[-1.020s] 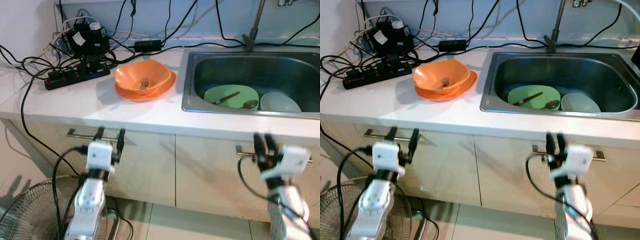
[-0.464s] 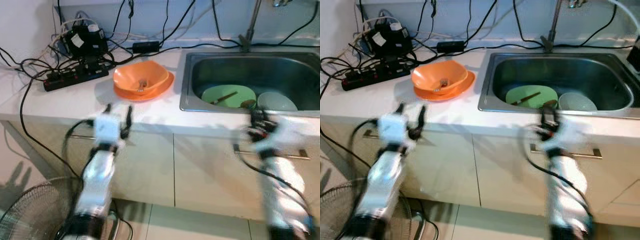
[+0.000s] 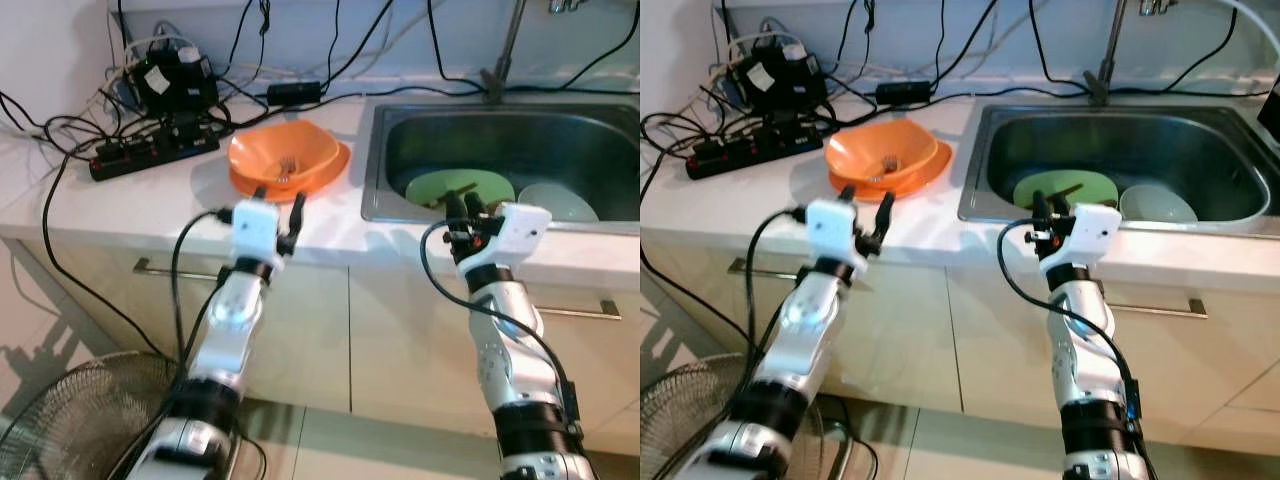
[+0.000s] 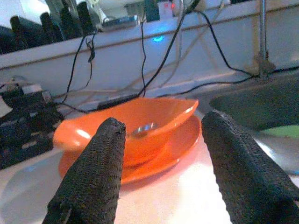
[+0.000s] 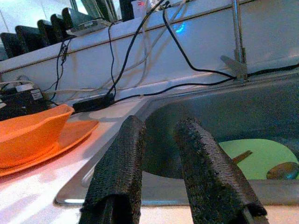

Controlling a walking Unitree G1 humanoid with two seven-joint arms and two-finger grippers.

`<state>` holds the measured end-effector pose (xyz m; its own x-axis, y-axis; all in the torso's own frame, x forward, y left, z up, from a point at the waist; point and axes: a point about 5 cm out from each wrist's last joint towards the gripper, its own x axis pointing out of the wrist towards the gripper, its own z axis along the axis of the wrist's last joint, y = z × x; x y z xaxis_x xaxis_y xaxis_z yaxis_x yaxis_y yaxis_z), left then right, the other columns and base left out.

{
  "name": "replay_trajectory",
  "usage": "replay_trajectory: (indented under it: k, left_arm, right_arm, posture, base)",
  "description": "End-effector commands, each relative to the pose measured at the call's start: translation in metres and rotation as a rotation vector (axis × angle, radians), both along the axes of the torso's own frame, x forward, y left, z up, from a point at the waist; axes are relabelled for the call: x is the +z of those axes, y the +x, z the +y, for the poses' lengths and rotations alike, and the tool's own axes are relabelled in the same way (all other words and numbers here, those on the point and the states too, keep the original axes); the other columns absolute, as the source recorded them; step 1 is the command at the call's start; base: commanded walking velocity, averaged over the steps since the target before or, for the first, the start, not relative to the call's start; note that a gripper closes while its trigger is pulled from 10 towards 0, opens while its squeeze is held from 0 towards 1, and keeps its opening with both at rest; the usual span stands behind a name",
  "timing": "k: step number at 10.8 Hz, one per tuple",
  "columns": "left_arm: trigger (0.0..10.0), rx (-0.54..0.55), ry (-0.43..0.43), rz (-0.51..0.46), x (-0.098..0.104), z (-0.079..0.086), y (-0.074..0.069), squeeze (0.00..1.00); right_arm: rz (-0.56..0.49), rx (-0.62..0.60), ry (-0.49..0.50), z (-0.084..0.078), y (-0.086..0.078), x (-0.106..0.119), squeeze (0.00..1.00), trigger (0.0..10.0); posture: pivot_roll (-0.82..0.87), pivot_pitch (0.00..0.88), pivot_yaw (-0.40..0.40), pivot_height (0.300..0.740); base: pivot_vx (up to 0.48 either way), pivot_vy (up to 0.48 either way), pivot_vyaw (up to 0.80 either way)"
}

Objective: Kitchen organization

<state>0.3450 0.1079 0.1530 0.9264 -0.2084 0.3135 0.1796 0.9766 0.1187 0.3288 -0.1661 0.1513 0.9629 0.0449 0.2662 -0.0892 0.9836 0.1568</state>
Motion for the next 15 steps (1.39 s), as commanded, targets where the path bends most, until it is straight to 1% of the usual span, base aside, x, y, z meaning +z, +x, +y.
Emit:
replay_trajectory:
  k: [1, 2, 3, 4, 6, 9, 13, 15]
  left_arm:
    - [10.0, 0.016, -0.027, 0.009, 0.0011, 0.0002, 0.0038, 0.00]
    - [10.0, 0.015, -0.054, 0.006, 0.0034, -0.0008, 0.0063, 0.00]
    - [10.0, 0.013, -0.040, -0.023, 0.0068, -0.0012, 0.0068, 0.00]
    - [10.0, 0.012, -0.033, -0.033, 0.0076, -0.0016, 0.0071, 0.00]
    - [10.0, 0.020, -0.065, -0.032, 0.0068, -0.0010, 0.0069, 0.00]
    - [10.0, 0.028, -0.070, -0.039, 0.0058, 0.0016, 0.0062, 0.00]
    - [10.0, 0.036, -0.079, -0.042, 0.0054, 0.0030, 0.0056, 0.00]
    - [10.0, 0.038, -0.082, -0.042, 0.0055, 0.0036, 0.0056, 0.00]
  right_arm:
    - [-0.011, 0.007, -0.005, 0.0045, 0.0041, 0.0037, 0.00, 10.0]
    - [-0.017, 0.010, -0.002, 0.0074, 0.0061, 0.0051, 0.00, 10.0]
    - [-0.027, 0.014, 0.006, 0.0093, 0.0077, 0.0074, 0.00, 10.0]
    - [-0.031, 0.014, 0.006, 0.0096, 0.0083, 0.0077, 0.00, 10.0]
    - [-0.030, 0.015, -0.001, 0.0096, 0.0094, 0.0062, 0.00, 10.0]
    - [-0.030, 0.020, -0.026, 0.0101, 0.0096, 0.0050, 0.00, 10.0]
    - [-0.025, 0.015, -0.029, 0.0095, 0.0095, 0.0033, 0.00, 10.0]
    - [-0.021, 0.012, -0.006, 0.0081, 0.0098, 0.0028, 0.00, 10.0]
  posture:
    - [0.04, 0.000, 0.113, 0.740]
    - [0.03, 0.000, 0.117, 0.740]
    - [0.03, 0.000, 0.120, 0.740]
    - [0.03, 0.000, 0.120, 0.740]
    - [0.03, 0.000, 0.115, 0.740]
    - [0.03, 0.000, 0.112, 0.740]
    - [0.04, 0.000, 0.108, 0.740]
    - [0.04, 0.000, 0.108, 0.740]
  base:
    - [0.000, 0.000, 0.00]
    - [0.000, 0.000, 0.00]
    - [0.000, 0.000, 0.00]
    - [0.000, 0.000, 0.00]
    - [0.000, 0.000, 0.00]
    - [0.000, 0.000, 0.00]
    - [0.000, 0.000, 0.42]
    - [0.000, 0.000, 0.00]
